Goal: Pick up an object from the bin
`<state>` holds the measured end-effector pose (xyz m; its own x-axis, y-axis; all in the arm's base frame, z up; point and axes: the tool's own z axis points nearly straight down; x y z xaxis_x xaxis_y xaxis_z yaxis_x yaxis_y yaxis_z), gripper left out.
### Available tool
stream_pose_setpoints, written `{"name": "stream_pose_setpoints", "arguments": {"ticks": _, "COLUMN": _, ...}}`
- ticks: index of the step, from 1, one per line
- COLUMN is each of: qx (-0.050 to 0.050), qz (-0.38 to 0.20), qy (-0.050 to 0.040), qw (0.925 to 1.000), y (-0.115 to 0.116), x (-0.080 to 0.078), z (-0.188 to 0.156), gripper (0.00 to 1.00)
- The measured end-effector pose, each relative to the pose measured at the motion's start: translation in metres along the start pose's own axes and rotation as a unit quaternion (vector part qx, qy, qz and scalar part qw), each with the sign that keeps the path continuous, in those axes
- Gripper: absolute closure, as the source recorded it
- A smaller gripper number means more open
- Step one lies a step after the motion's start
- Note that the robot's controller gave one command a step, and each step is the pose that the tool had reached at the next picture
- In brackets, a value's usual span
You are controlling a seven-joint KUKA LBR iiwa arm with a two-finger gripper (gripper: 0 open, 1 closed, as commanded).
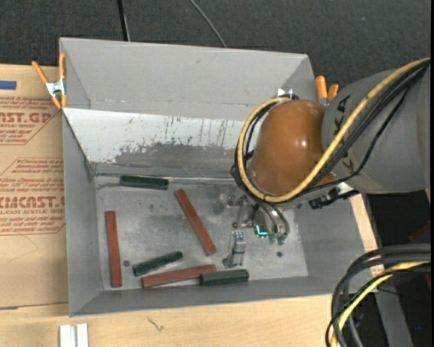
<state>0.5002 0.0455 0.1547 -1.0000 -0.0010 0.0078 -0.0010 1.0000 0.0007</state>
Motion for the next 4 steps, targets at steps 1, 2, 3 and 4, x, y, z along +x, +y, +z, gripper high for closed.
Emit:
{"name": "stream_pose_setpoints", "arguments": {"ticks": 1, "qx": 0.000, "qz": 0.000, "qy": -0.0038, "qw": 1.0000, "y": 0.000, "x": -0.002, "z": -0.004, "gripper": 0.00}}
{"name": "stream_pose_setpoints", "arguments": {"ticks": 2, "qx": 0.000, "qz": 0.024, "qy": -0.0072, "qw": 0.9997, "y": 0.016, "x": 0.010, "z": 0.038, "gripper": 0.00}}
{"name": "stream_pose_setpoints", "arguments": {"ticks": 3, "qx": -0.001, "qz": 0.001, "qy": -0.0050, "qw": 1.0000, "y": 0.038, "x": 0.006, "z": 0.083, "gripper": 1.00}}
{"name": "stream_pose_setpoints", "arguments": {"ticks": 4, "qx": 0.000, "qz": 0.001, "qy": -0.0050, "qw": 1.0000, "y": 0.038, "x": 0.006, "z": 0.085, "gripper": 0.00}}
